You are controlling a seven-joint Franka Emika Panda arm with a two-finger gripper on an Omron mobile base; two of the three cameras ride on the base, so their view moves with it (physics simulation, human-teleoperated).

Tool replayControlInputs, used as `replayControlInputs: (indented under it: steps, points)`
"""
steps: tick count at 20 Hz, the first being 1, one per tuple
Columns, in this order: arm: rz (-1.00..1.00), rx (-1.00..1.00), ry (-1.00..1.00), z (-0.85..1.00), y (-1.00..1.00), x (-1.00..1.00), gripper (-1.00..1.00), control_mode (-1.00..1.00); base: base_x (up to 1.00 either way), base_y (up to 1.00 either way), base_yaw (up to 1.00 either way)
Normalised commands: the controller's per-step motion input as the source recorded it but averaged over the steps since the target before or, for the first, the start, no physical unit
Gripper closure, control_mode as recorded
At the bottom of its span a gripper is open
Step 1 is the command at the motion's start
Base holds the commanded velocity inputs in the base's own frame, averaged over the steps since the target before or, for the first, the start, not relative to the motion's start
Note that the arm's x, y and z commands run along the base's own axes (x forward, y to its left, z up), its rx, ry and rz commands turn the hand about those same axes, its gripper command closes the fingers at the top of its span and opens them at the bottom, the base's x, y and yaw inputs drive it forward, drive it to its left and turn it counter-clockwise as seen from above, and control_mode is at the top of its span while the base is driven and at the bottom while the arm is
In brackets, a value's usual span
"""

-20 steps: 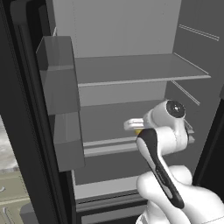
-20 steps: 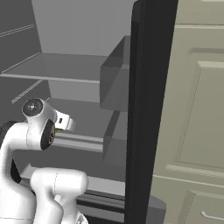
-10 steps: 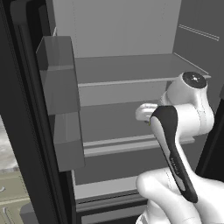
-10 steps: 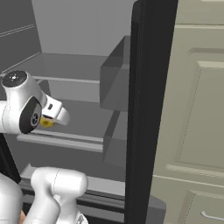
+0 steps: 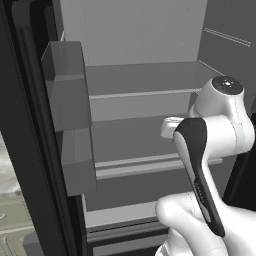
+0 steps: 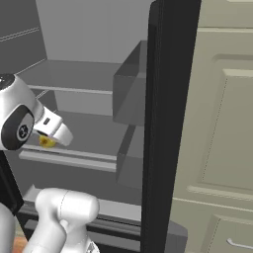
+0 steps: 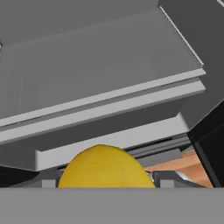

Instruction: Open the fridge, remove the pear, lemon, and shrimp, and place them on any counter.

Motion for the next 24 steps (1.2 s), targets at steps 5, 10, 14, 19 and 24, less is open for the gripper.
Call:
replayControlInputs:
  steps: [5, 10, 14, 19, 24]
  points:
    - [-0.05, 0.0, -0.01, 0.09, -0.24, -0.47, 1.0, -1.0, 0.0, 0.0, 0.0]
    - [0.0, 0.0, 0.0, 0.09, -0.08, -0.04, 1.0, -1.0, 0.0, 0.0, 0.0]
    - [0.0, 0.0, 0.0, 0.17, -0.02, 0.0, 1.0, -1.0, 0.0, 0.0, 0.0]
    - [0.0, 0.0, 0.0, 0.02, 0.0, 0.0, 1.0, 1.0, 0.0, -0.02, 0.0]
    - [0.0, 0.0, 0.0, 0.0, 0.0, 0.0, 1.0, 1.0, -0.34, 0.0, 0.0]
